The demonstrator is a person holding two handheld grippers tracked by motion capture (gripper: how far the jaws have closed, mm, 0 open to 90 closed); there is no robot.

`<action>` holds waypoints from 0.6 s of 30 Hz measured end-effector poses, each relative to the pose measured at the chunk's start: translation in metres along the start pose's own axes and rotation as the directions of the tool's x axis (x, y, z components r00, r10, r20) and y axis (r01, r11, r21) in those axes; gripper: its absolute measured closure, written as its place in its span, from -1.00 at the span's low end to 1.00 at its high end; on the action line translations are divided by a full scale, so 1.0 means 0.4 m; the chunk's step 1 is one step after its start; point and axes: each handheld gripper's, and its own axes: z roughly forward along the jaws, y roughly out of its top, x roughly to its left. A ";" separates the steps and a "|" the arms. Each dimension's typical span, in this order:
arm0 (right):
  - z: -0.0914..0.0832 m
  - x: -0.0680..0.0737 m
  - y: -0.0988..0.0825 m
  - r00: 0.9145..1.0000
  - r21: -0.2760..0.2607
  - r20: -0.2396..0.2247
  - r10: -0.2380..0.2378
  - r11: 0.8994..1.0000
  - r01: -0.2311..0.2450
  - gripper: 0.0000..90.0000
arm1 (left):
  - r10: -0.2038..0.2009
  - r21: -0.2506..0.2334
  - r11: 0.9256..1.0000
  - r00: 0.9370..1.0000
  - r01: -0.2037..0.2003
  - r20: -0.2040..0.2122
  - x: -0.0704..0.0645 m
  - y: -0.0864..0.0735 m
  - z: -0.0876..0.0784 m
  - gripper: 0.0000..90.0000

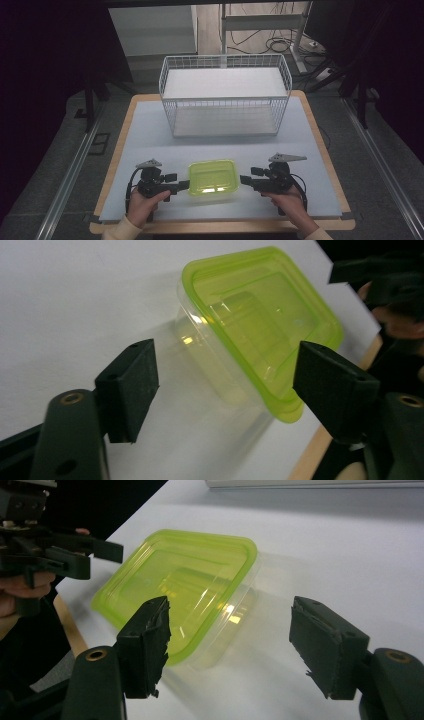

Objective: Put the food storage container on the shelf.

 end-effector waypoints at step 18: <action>0.085 -0.024 0.019 0.992 0.057 -0.049 0.113 0.992 -0.110 0.11 | -0.131 0.013 0.991 0.989 0.131 0.072 0.026 0.015 0.040 -0.11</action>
